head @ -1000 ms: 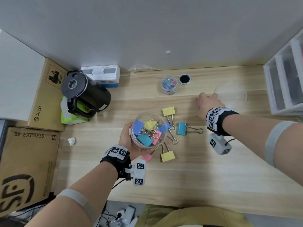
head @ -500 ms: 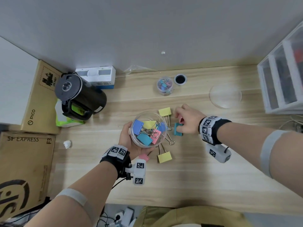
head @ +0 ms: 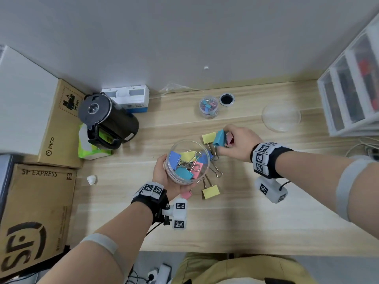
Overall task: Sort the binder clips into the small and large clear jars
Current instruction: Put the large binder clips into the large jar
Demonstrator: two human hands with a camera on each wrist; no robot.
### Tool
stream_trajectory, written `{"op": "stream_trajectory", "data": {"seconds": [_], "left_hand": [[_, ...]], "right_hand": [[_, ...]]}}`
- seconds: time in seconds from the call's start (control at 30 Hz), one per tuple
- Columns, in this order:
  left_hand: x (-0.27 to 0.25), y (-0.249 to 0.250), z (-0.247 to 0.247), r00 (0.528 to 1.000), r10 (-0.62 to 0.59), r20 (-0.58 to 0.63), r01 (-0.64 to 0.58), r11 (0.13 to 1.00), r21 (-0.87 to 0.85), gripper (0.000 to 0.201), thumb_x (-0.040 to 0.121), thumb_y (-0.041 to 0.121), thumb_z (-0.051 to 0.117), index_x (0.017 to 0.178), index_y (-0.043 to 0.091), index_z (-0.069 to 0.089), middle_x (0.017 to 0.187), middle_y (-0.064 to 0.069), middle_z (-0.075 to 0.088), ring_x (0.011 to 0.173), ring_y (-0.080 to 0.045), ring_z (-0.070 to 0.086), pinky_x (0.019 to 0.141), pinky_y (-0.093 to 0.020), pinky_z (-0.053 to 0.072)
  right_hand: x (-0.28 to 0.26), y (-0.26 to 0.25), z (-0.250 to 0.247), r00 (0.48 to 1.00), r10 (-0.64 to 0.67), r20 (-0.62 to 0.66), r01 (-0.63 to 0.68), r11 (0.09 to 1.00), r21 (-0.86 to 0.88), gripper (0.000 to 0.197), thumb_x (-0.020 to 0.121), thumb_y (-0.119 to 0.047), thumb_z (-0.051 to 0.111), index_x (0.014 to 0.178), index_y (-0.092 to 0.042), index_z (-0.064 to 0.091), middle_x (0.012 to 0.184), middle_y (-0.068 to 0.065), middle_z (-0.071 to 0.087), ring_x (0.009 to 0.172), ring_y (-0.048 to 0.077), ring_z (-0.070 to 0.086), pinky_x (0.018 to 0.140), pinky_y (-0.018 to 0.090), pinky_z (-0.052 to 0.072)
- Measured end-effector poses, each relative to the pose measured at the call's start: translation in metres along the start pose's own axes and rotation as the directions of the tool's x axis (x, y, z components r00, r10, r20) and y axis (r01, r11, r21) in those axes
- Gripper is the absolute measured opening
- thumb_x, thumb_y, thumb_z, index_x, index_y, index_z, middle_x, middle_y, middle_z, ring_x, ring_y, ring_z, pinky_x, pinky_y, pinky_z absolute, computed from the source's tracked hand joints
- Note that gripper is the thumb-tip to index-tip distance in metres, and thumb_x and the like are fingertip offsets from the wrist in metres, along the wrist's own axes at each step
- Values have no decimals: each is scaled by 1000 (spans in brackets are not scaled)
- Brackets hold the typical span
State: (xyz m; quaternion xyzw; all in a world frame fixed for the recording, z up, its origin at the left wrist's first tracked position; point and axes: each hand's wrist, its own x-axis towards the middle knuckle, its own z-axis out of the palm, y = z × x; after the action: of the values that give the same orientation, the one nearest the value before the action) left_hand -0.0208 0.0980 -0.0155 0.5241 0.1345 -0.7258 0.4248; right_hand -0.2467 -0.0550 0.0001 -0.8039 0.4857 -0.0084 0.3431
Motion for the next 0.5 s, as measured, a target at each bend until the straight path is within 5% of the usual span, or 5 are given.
{"op": "stream_trajectory", "data": {"seconds": [0.1,0.2,0.33,0.43,0.5], "left_hand": [[-3,1,9,999,17,-29,-17,1000,-22,77,83,65,52,138,11,62,134,-21,66,124,-44,61,103,-57,48],[-6,3,25,998,39,-41,-38,999,15,76,84,65,51,136,12,64,132,-17,68,120,-43,64,99,-56,49],[-13,4,48,997,61,36,-61,998,0,63,78,52,59,125,10,68,125,-18,69,96,-42,73,84,-50,57],[-11,5,52,997,73,28,-74,996,41,59,85,55,52,124,14,68,127,-20,70,99,-43,72,92,-51,55],[-9,4,51,998,67,20,-68,994,90,59,87,58,49,123,15,68,121,-19,72,97,-42,72,86,-51,57]], "right_hand": [[-4,-36,-27,990,-136,-48,141,980,141,49,68,-49,77,108,-25,60,81,-8,64,73,17,60,70,34,53],[-8,-73,-38,964,-267,20,266,964,24,49,67,-56,72,105,-28,58,81,-11,62,72,16,59,66,33,52],[-11,-99,-30,969,-245,37,248,946,-209,49,71,-64,59,100,-24,56,83,-5,64,75,22,61,65,33,50],[-13,-104,-23,955,-278,101,291,945,-149,47,69,-55,61,110,-31,58,93,-9,67,82,19,63,70,32,53],[-15,-106,-19,913,-356,200,381,918,-108,47,67,-45,64,112,-34,59,99,-12,66,86,16,63,73,33,55]]}}
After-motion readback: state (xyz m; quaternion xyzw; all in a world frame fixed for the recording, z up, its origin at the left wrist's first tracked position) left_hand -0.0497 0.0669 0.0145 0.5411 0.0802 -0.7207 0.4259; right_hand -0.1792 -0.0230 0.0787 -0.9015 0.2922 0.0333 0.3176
